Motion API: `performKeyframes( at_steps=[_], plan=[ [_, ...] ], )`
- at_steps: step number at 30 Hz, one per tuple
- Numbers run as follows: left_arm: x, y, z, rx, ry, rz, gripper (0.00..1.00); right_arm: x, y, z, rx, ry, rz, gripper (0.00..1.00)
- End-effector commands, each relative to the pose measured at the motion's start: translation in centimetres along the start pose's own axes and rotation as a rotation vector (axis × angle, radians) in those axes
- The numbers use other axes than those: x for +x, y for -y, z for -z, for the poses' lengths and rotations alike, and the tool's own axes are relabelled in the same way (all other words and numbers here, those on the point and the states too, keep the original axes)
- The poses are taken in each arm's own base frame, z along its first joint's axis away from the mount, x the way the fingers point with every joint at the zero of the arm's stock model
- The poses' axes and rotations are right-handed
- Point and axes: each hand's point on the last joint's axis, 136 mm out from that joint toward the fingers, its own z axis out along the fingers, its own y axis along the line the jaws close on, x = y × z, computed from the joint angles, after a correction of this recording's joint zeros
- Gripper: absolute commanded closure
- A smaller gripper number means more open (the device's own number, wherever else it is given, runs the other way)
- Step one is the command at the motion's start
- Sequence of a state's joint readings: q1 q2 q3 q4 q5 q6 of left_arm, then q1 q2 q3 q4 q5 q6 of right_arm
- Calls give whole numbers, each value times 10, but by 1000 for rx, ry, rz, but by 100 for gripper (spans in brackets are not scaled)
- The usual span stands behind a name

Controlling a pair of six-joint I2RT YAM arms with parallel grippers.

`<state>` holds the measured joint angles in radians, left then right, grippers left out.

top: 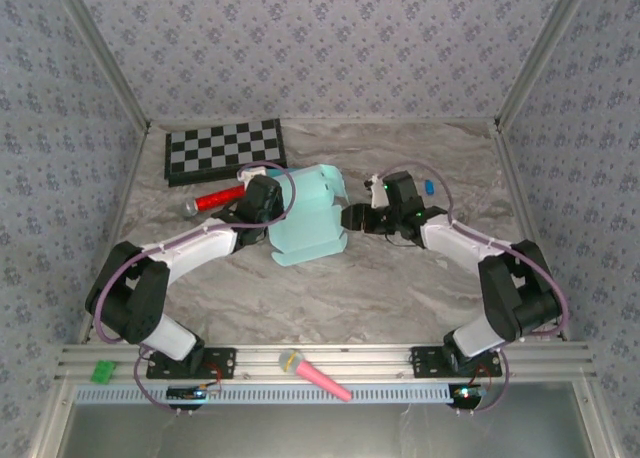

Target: Fold the paper box

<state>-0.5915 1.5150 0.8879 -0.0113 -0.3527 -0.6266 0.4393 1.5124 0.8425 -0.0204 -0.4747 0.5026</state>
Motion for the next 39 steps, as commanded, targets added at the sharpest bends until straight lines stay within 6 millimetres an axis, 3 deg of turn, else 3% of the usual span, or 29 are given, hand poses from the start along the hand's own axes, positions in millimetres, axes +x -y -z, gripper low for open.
performKeyframes(
  at_steps=[1, 10, 18, 28, 35, 39],
  plan=[
    [-16, 6, 10, 6, 38, 34, 100, 10, 20, -10, 48, -9, -54, 46],
    [-17, 6, 16, 28, 39, 53, 100, 15, 39, -26, 45, -14, -136, 53],
    [-20, 14, 26, 109, 1, 82, 100, 4, 52, -31, 83, 27, -152, 58],
    [-24, 23, 38, 200, -44, 59, 100, -26, 36, -30, 34, 69, -126, 59],
    [-27, 10, 29, 130, -38, 29, 100, -27, 21, -3, 99, 79, 8, 52],
    [-31, 7, 24, 103, -35, 1, 100, -23, 24, 17, 144, 70, 93, 51]
  ],
)
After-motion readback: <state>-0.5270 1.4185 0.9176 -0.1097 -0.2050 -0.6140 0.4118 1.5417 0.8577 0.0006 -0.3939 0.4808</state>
